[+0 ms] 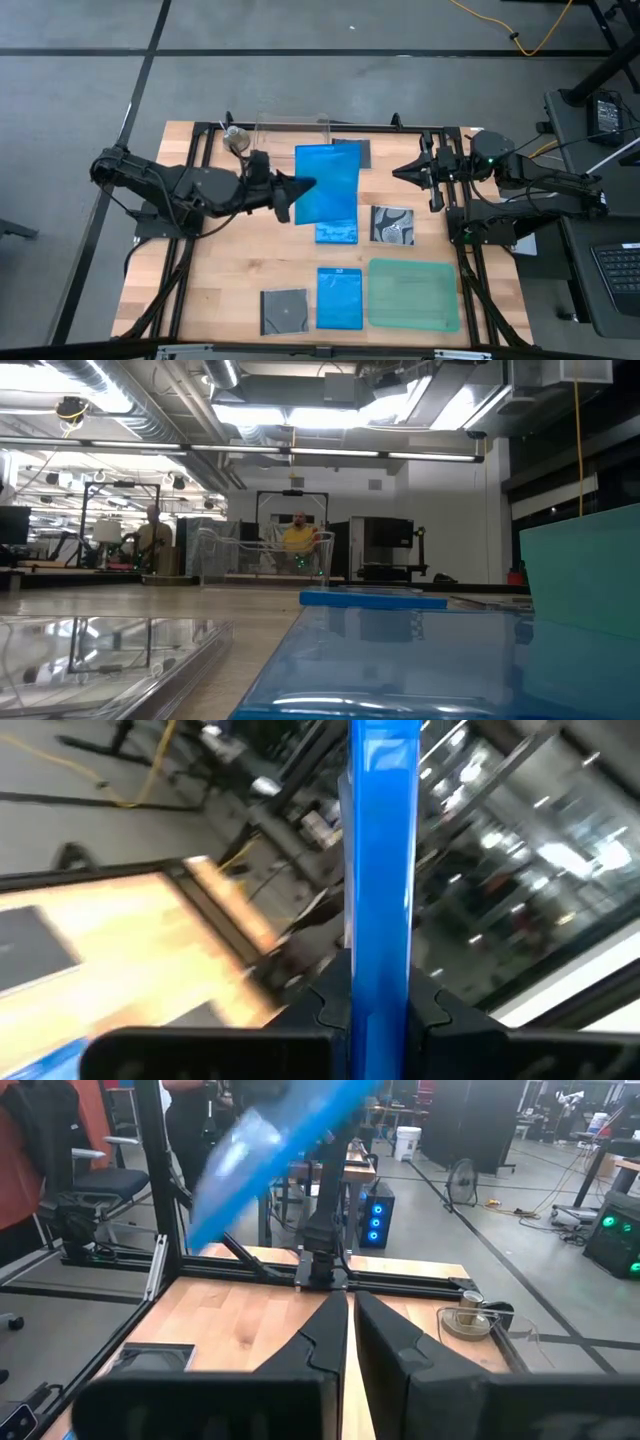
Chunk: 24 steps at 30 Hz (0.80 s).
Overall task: Pick & place jewel cases by type
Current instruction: Put the top left blue cd case into the green bin
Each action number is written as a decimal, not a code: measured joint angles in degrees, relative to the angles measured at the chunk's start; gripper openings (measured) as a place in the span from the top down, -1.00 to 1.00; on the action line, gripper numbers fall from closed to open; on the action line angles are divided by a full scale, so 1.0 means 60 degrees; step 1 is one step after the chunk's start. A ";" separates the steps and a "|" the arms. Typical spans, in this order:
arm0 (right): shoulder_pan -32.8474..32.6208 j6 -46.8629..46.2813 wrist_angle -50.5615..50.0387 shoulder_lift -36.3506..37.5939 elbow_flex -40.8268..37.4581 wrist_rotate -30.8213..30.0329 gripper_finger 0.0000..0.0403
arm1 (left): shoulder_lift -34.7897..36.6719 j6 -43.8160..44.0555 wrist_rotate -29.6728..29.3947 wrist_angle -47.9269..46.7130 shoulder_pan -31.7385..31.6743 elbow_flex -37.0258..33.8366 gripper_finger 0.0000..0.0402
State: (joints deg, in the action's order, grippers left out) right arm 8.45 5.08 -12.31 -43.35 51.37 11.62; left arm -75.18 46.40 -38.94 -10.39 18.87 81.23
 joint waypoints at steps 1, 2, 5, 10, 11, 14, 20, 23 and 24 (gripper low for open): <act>0.0002 0.0021 -0.0016 0.0000 0.0000 0.0000 0.85 | 0.0000 -0.0138 0.0020 0.0257 0.0001 0.0000 0.90; 0.0000 0.0022 -0.0037 0.0000 0.0000 0.0000 0.85 | 0.0000 -0.0321 0.0027 0.0463 0.0005 0.0000 0.90; 0.0000 0.0037 -0.0065 -0.0007 0.0000 0.0150 0.85 | 0.0022 -0.0808 0.0020 0.0522 0.0004 0.0000 0.90; -0.0004 0.0264 -0.0067 -0.0007 0.0000 0.0913 0.85 | 0.0023 -0.1412 0.0018 0.0319 0.0004 0.0000 0.90; -0.0004 0.0268 -0.0067 -0.0007 0.0000 0.1023 0.85 | 0.0029 -0.1500 0.0015 0.0208 0.0004 0.0000 0.90; -0.0004 0.0247 -0.0067 -0.0007 0.0000 0.1078 0.85 | 0.0029 -0.1683 0.0015 -0.0250 0.0004 0.0000 0.90; -0.0004 -0.0387 -0.0116 -0.0066 0.0000 0.1092 0.60 | -0.0166 -0.1043 0.0484 -0.1515 0.0000 0.0000 0.90; -0.0004 -0.0905 -0.0286 -0.0237 0.0006 0.1089 0.36 | -0.0392 -0.0661 0.1011 -0.1933 -0.0041 0.0000 0.90; -0.0004 -0.1111 -0.0367 -0.0335 0.0033 0.1100 0.28 | -0.0481 -0.0550 0.1267 -0.2043 -0.0080 0.0000 0.90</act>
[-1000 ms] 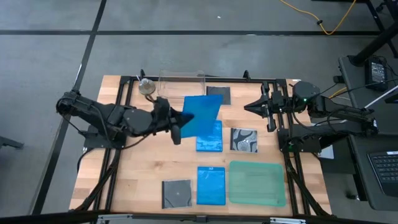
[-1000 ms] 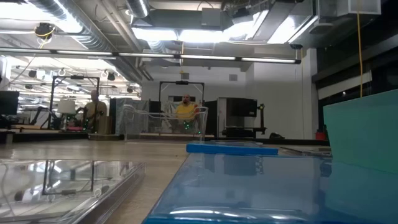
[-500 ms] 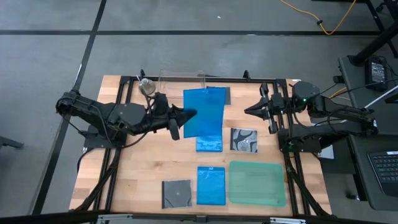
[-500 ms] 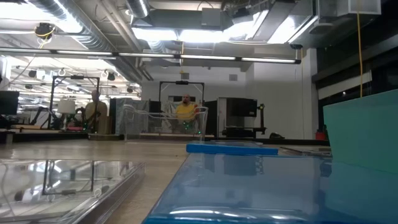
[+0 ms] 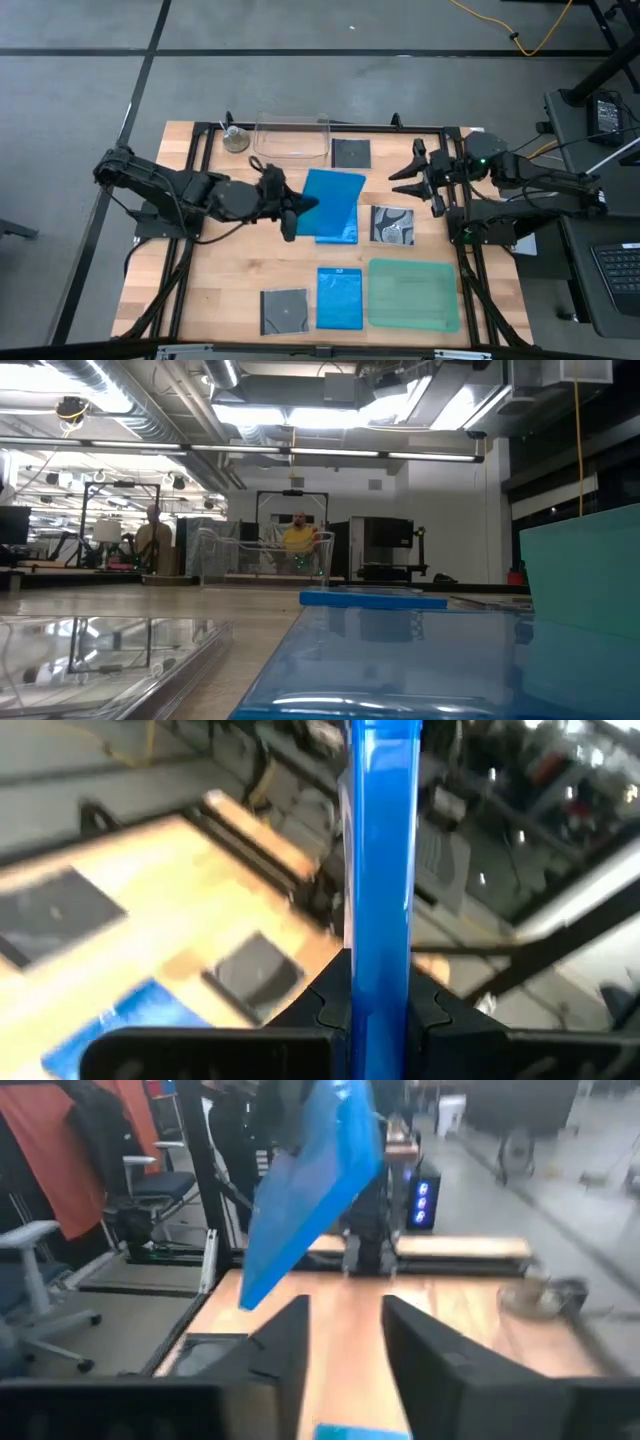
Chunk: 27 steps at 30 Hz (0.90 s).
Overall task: Pick & place jewel cases by type
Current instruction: Put the top left blue cd case into the green bin
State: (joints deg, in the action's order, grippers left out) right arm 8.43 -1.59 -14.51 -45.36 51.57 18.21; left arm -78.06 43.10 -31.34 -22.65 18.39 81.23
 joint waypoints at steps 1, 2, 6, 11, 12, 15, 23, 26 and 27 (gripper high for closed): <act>0.0000 -0.0222 -0.0142 -0.0123 0.0059 0.0025 0.20 | -0.0094 0.0077 0.0296 -0.0109 -0.0044 0.0000 0.90; 0.0000 -0.0424 -0.0315 -0.0275 0.0145 0.0100 0.12 | -0.0206 0.0107 0.0607 -0.0173 -0.0102 0.0000 0.90; 0.0000 -0.0728 -0.1265 -0.1015 0.0741 0.0488 -0.13 | -0.0498 0.0116 0.1849 -0.0218 -0.0382 0.0000 0.90; 0.0004 -0.0913 -0.2295 -0.1921 0.1718 0.0918 -0.23 | -0.0855 0.0116 0.2936 -0.0384 -0.0673 0.0000 0.90; 0.0004 -0.0919 -0.2425 -0.2070 0.1906 0.1019 -0.24 | -0.0909 0.0118 0.3117 -0.0420 -0.0722 0.0000 0.90; 0.0003 -0.0917 -0.2770 -0.2453 0.2398 0.1368 -0.22 | -0.1083 0.0116 0.3550 -0.0682 -0.0836 0.0000 0.90; 0.0002 -0.0977 -0.3141 -0.3349 0.2936 0.1972 -0.20 | -0.1427 -0.0161 0.4005 -0.0753 -0.1058 0.0000 0.90; -0.0081 -0.1037 -0.3149 -0.3740 0.2936 0.2242 -0.20 | -0.1468 -0.0232 0.4198 -0.0669 -0.1135 0.0002 0.90; -0.0129 -0.1052 -0.3131 -0.3864 0.2936 0.2308 -0.20 | -0.1488 -0.0230 0.4250 -0.0675 -0.1153 0.0004 0.90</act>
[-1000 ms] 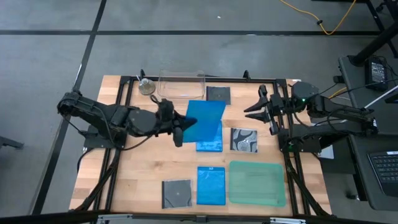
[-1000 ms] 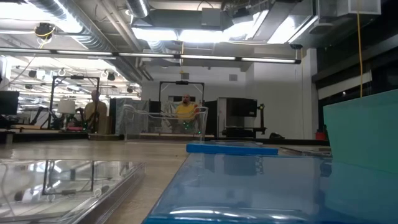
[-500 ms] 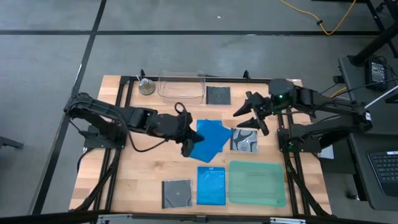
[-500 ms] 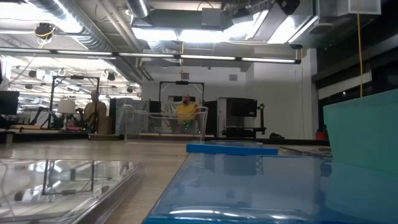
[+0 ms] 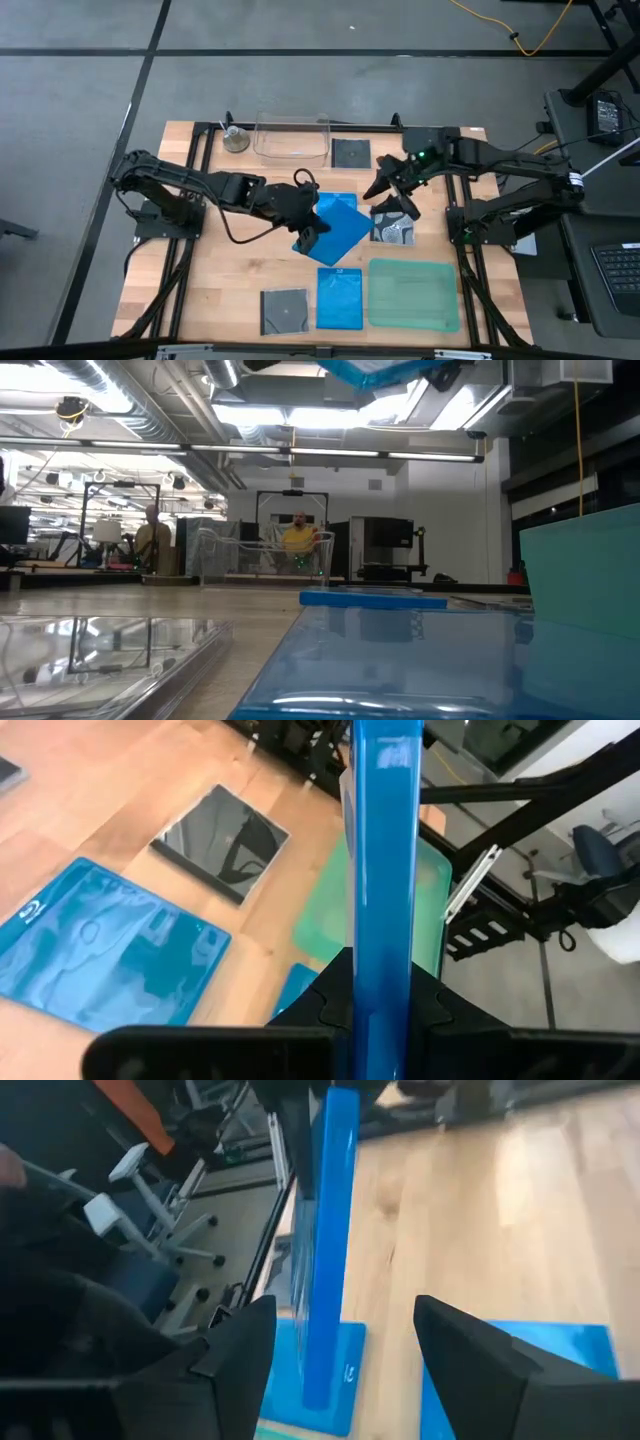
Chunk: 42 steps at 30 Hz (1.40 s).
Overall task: Pick & place jewel cases by type
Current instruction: Put the top left blue cd case into the green bin
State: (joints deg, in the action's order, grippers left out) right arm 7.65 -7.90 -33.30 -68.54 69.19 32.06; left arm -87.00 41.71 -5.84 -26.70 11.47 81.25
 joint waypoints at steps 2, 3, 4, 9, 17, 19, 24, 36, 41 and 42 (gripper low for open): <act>-0.0145 0.0042 0.0065 -0.0226 0.0000 0.0178 -0.20 | -0.0023 -0.0006 0.0013 -0.0029 -0.0002 -0.0004 0.90; -0.0225 0.0072 0.0106 -0.0328 0.0000 0.0191 -0.20 | -0.0026 -0.0004 0.0005 -0.0018 -0.0005 -0.0004 0.90; -0.0299 0.0090 0.0109 -0.0437 0.0000 0.0194 -0.20 | -0.0019 -0.0004 0.0002 0.0004 -0.0007 -0.0004 0.90; -0.0531 0.0111 0.0486 -0.0894 0.0000 0.0210 -0.20 | -0.0016 -0.0007 0.0002 0.0075 -0.0074 -0.0004 0.90; -0.0603 -0.0142 0.1082 -0.1302 -0.0004 0.0425 -0.20 | -0.0016 -0.0084 0.0071 0.0485 -0.0063 -0.0004 0.90; -0.0603 -0.0146 0.1092 -0.1331 -0.0004 0.0434 -0.16 | -0.0016 -0.0084 0.0081 0.0489 -0.0067 -0.0004 0.90; -0.0603 -0.0149 0.1100 -0.1331 -0.0004 0.0683 0.09 | -0.0016 -0.0084 0.0095 0.0485 -0.0065 -0.0004 0.90; -0.0600 -0.0186 0.1096 -0.1335 -0.0007 0.0691 0.75 | 0.0012 -0.0468 0.0801 0.0454 -0.0091 -0.0003 0.90; -0.0607 -0.0139 0.1381 -0.1339 0.0023 0.0696 0.75 | 0.0532 -0.0208 0.1666 0.0424 -0.0209 -0.0011 0.76; -0.0600 -0.0106 0.1431 -0.1336 0.0040 0.0690 0.75 | 0.0728 -0.0186 0.1667 0.0392 -0.0216 -0.0015 0.72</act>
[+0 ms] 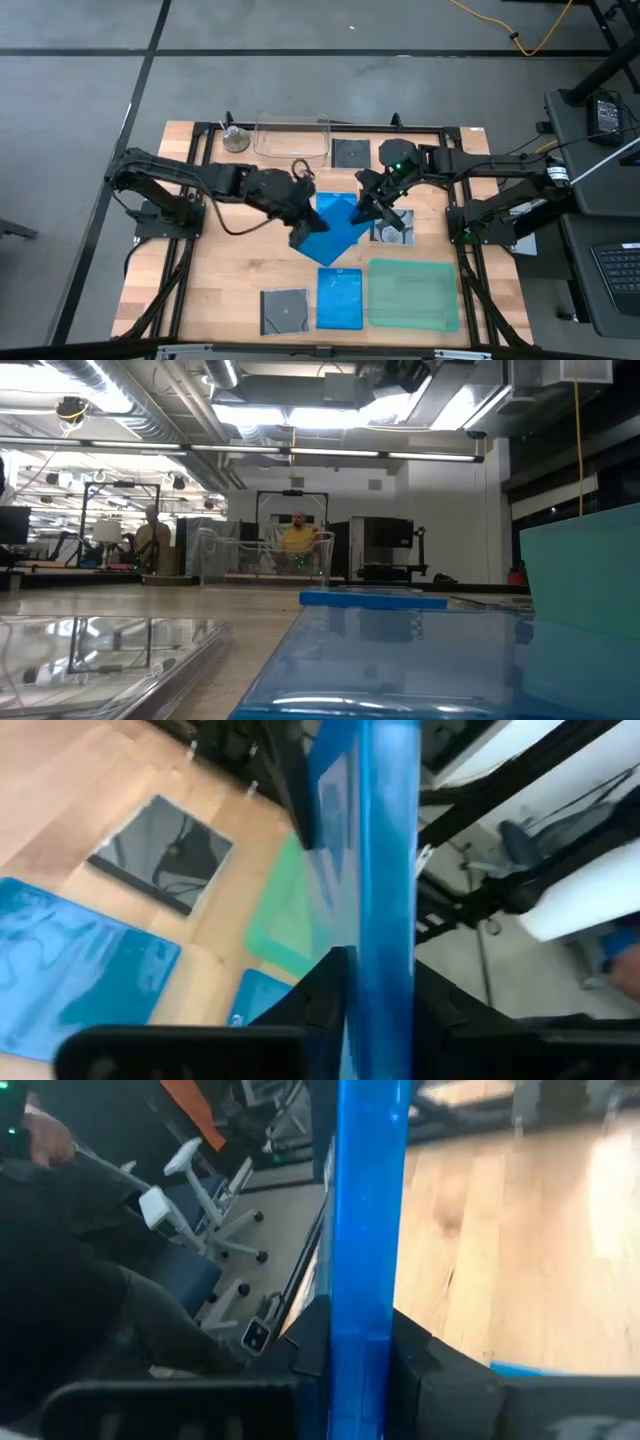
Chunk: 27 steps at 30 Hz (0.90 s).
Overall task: Pick & place jewel cases by type
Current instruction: Put the top left blue cd case into the green bin
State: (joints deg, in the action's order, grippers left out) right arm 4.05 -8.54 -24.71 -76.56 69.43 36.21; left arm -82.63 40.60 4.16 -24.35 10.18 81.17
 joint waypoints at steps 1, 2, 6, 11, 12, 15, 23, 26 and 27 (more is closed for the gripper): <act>0.0000 0.0038 -0.0015 0.0022 0.0007 0.0019 0.75 | 0.0235 0.0013 0.0010 -0.0075 -0.0017 0.0000 0.68; 0.0000 0.0048 -0.0095 0.0045 0.0003 0.0091 0.75 | 0.0500 0.0019 0.0076 -0.0197 -0.0051 -0.0004 0.64; -0.0033 0.0013 -0.0553 -0.0053 -0.0087 0.0275 0.75 | 0.1704 0.0030 -0.0127 -0.0791 -0.0157 0.0058 0.53; -0.0113 -0.0056 -0.1109 0.0041 -0.0052 0.0298 0.75 | 0.2724 0.0102 -0.1545 -0.1346 -0.0191 0.0005 0.49; -0.0151 -0.0076 -0.1377 0.0042 -0.0065 0.0246 0.75 | 0.2934 0.0058 -0.1752 -0.1297 -0.0148 0.0023 0.49; -0.0346 -0.0417 -0.1804 0.0141 -0.0051 0.0127 0.75 | 0.3290 -0.0115 -0.2537 -0.1304 0.0100 0.0033 0.50; -0.1095 -0.2485 -0.3438 0.0499 -0.0055 -0.1060 0.75 | 0.3378 -0.0415 -0.3335 -0.1614 0.0518 0.0018 0.51; -0.1517 -0.3830 -0.3928 0.0725 -0.0055 -0.1776 0.75 | 0.3252 -0.0588 -0.3304 -0.1834 0.0556 0.0018 0.51; -0.1668 -0.4265 -0.4071 0.0831 -0.0055 -0.2009 0.75 | 0.3219 -0.0673 -0.3233 -0.1893 0.0553 0.0018 0.51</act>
State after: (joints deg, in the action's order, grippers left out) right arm -5.95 -34.13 -49.14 -71.57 69.10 24.15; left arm -63.31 36.56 -15.24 -35.71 13.50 81.28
